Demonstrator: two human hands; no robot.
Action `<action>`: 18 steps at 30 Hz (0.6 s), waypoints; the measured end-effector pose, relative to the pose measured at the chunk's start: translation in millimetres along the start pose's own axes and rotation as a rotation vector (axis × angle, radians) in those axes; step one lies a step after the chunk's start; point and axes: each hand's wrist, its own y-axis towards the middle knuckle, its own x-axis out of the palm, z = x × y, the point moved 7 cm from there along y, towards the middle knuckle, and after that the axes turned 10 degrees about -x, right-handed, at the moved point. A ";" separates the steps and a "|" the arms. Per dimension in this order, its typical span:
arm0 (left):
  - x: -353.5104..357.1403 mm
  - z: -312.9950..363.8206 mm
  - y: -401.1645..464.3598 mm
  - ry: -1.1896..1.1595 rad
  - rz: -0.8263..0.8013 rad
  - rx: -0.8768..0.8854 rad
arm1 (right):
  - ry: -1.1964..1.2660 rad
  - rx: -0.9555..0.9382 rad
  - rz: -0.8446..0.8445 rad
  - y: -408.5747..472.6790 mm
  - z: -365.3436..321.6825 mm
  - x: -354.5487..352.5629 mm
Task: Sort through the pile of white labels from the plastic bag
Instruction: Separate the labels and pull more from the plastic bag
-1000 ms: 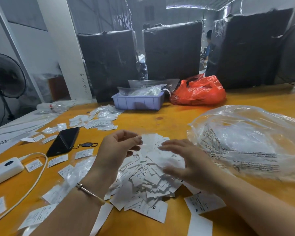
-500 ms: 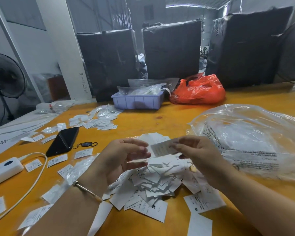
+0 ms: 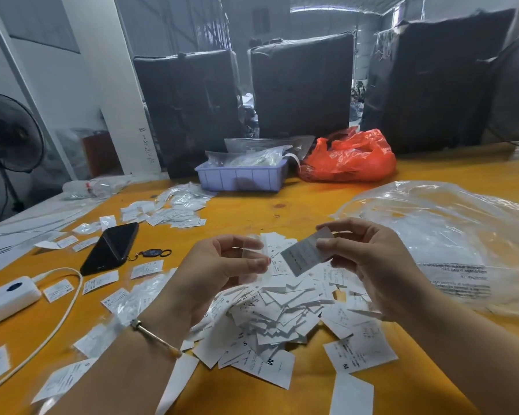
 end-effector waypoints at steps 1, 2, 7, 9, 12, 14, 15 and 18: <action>0.1 2.0 -1.1 0.010 0.012 0.030 | 0.019 -0.028 0.017 0.3 -4.5 -1.8; 0.7 4.9 -2.7 0.024 0.018 0.070 | 0.040 -0.066 0.033 0.1 -10.8 -3.6; 8.1 19.9 -15.4 0.152 0.034 0.285 | -0.129 -0.466 0.071 -13.2 -63.8 -2.6; 12.2 23.7 -20.2 0.246 0.061 0.361 | -0.303 -0.602 0.079 -21.9 -77.7 3.8; 18.0 27.3 -26.3 0.310 0.063 0.440 | -0.435 -0.689 0.057 -29.5 -84.3 15.1; 20.2 28.6 -28.4 0.327 0.049 0.457 | -0.500 -0.731 0.013 -33.4 -84.4 21.5; 20.7 28.9 -28.7 0.327 0.040 0.459 | -0.511 -0.735 0.000 -34.2 -83.3 22.8; 22.3 30.5 -30.3 0.320 0.020 0.471 | -0.535 -0.744 -0.011 -34.4 -82.2 23.2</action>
